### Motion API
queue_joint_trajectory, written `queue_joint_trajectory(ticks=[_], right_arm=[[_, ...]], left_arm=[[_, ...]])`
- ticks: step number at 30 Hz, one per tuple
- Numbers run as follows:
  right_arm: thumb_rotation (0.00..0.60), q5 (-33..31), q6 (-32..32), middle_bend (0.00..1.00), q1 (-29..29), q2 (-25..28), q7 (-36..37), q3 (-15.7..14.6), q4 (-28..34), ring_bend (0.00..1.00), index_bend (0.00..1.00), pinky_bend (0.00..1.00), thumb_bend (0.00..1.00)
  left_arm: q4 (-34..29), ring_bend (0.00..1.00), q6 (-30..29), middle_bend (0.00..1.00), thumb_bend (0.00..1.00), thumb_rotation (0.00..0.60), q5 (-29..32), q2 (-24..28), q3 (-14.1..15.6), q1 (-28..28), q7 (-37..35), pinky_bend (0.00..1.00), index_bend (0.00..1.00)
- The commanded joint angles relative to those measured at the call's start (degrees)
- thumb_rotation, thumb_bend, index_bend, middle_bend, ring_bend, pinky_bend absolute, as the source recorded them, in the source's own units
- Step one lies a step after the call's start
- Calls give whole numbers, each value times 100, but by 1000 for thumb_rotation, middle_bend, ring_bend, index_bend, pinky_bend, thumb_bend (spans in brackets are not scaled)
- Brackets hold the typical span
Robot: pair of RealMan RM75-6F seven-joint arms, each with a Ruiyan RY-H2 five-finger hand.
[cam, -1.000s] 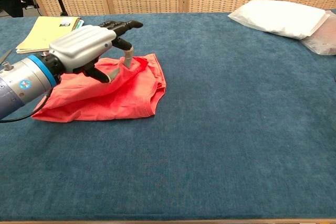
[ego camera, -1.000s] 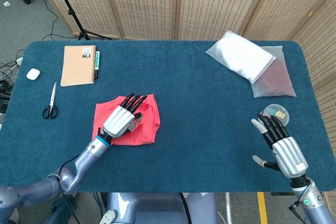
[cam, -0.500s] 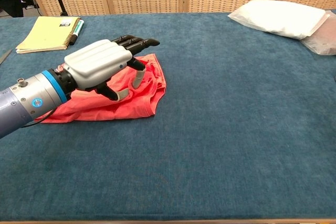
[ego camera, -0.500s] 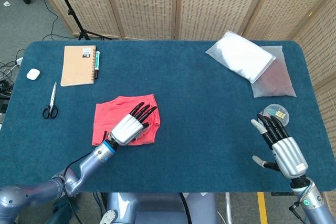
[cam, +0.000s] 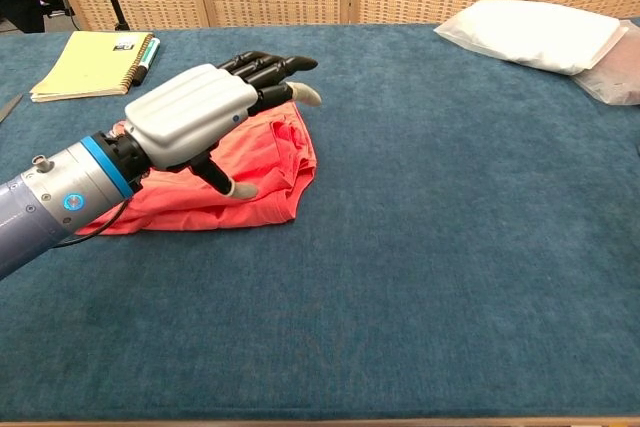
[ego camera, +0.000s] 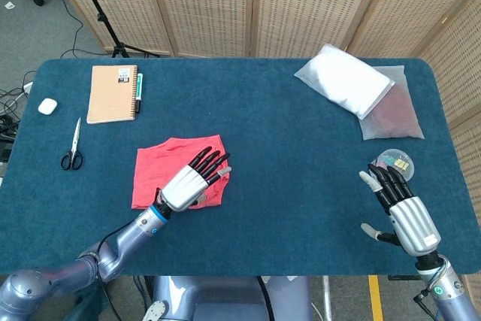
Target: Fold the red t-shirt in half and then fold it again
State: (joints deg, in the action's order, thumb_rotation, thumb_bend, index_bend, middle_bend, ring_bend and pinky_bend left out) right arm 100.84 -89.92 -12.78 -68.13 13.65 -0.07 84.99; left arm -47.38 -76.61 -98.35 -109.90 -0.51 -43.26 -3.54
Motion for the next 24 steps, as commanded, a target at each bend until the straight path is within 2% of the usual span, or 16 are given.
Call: queue_joint_trajectory(ticks=[1,9,14,16,19,24], right_arm=[[600,4,-2,0,1,2,-1,-1,3,0,0,0,0],[600,1,-11,0,6,7,8,0,1,0,0,0,0],[600,4,-10,0,6,13,12,-1,6,0,0,0,0],[600,12,-16,0,8,19,15,-3,10,0,0,0,0],[600,19,-52,0,19,33,12,4,23,0,0,0,0],[600,-53,-190,0,92,60,-87,74,109,0,0,0,0]], left_arm=[[228,0,-260,0,30,600,-46,-181,-69,16,-348,0,0],[150,0,-584,0,0,600,205,-288,-357,94,-1105,0,0],[-74,0,-785,0,0,600,352,-88,-554,167,-1248,0,0],[-544,0,-879,0,0,600,553,298,-677,364,-1133,0,0],[-1637,0,-757,0,0,600,891,995,-723,678,-724,0,0],[-3572,0,-649,0,0,600,1447,2380,-578,1324,65,0,0]])
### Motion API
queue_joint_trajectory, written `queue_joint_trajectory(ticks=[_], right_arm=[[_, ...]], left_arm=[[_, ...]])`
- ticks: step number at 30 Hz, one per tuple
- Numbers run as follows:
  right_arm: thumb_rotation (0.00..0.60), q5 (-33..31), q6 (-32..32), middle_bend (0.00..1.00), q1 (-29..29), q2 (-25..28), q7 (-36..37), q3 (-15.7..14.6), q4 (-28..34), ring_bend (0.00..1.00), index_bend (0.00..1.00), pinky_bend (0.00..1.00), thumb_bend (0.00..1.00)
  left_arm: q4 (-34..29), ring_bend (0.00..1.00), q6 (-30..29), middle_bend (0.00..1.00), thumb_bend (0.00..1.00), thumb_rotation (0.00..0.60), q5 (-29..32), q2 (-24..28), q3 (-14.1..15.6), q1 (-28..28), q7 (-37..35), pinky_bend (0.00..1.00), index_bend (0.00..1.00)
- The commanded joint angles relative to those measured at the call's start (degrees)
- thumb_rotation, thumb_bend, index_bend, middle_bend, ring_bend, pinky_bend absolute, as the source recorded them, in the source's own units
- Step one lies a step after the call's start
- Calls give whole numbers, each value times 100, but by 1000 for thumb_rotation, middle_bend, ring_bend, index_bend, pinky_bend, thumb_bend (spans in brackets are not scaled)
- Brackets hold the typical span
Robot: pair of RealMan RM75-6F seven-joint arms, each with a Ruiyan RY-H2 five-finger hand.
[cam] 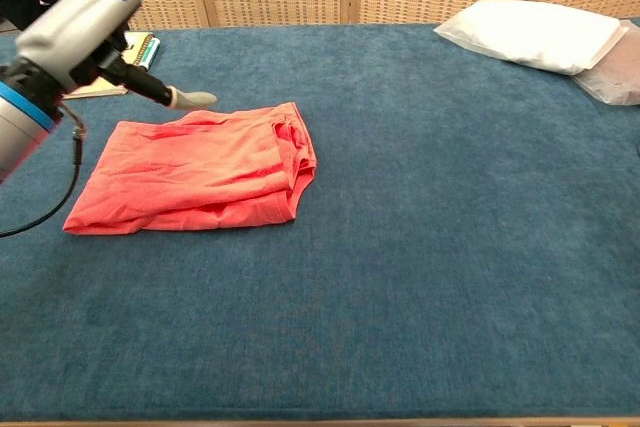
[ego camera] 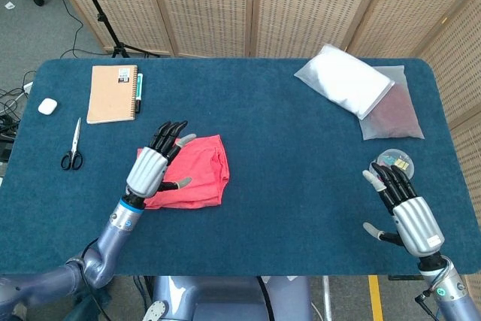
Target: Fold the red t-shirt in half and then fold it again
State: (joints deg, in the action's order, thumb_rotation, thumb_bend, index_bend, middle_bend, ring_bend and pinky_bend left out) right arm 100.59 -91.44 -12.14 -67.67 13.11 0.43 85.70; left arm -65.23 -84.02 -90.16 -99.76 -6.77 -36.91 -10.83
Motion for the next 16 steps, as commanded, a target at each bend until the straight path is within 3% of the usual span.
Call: queue_joint_trajectory(ticks=[1,4,8,16], right_arm=[[600,-35,-59,0,39,23,-41,32,61,0,0,0,0],[600,-42,-142,0,76,72,-52,61,138,0,0,0,0],[600,-21,-229,0,110,120,-47,81,202,0,0,0,0],[600,-9,-380,0,189,218,-61,124,348,0,0,0,0]], left_arm=[[-2029,0,81,0,0,600,715,1557,79,796,901,0,0],[-2648,0,-33,0,0,600,948,2148,259,1205,1098,0,0],[-2936,0,-181,0,0,600,1020,2544,420,1556,1024,0,0],[-2616,0,-679,0,0,600,768,2828,622,2216,290,0,0]])
